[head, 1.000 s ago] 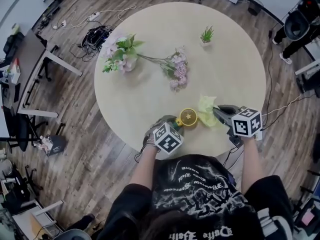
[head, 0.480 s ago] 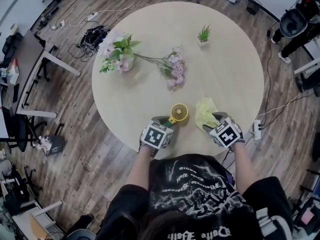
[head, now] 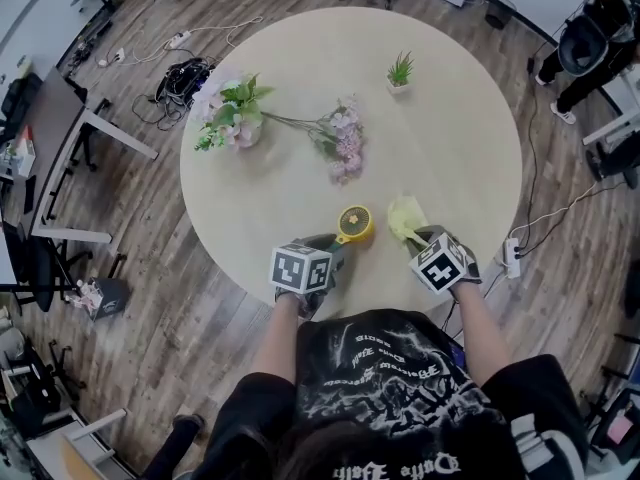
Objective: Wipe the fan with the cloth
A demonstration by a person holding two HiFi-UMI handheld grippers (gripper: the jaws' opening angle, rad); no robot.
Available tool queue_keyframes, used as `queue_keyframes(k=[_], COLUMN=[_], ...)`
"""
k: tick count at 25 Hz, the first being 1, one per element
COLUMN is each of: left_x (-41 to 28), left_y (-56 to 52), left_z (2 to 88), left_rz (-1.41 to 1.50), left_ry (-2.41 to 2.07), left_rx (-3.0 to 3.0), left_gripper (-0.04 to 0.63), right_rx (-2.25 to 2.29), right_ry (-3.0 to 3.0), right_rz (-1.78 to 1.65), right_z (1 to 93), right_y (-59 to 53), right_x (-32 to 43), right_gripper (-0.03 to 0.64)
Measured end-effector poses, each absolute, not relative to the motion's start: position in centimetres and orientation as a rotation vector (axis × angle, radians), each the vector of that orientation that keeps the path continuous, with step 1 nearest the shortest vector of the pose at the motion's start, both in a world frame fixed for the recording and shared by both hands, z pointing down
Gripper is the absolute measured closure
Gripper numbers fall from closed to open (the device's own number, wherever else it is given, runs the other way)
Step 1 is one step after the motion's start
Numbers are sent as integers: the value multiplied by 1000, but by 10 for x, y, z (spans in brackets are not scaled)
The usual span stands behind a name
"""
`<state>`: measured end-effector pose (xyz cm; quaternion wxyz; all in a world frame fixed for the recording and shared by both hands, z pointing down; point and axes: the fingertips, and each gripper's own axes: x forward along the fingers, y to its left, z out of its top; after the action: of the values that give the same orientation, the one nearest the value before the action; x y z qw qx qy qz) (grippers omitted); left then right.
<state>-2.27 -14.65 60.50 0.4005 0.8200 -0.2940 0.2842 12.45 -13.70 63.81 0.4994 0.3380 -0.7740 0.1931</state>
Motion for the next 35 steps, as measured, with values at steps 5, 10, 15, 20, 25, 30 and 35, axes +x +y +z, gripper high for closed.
queue_keyframes(k=[5,10,15,20,25,30,35], left_x=[-17,-10,-19,-4,11,17,0], left_y=[-133,-134,-134,-136,-146,-154,-169], left_z=[630,637,639,615,559,497,459], left_rz=[1195,1412,1374,716,109,-352,-571], left_ry=[-725,-670,-681,-633,-501,-330,-291], left_rx=[2189,2178,2120,1926,1840,1641,1650], left_gripper=[405,396,400,402,402,402,402], right_rx=[862,873,896,964,1187,1273,1087], right_ry=[-1882,-1874,-1880,-1911,-2054,-2353,-2896], right_rz=[481,476,520,643,1189,1525,1551], right_z=[638,636,637,637,631,580,473], right_y=[-138,-137,-137,-140,-145,-161,-170], right_x=[126,127,128,128,131,121,89], right_gripper=[566,566,568,575,580,581,581])
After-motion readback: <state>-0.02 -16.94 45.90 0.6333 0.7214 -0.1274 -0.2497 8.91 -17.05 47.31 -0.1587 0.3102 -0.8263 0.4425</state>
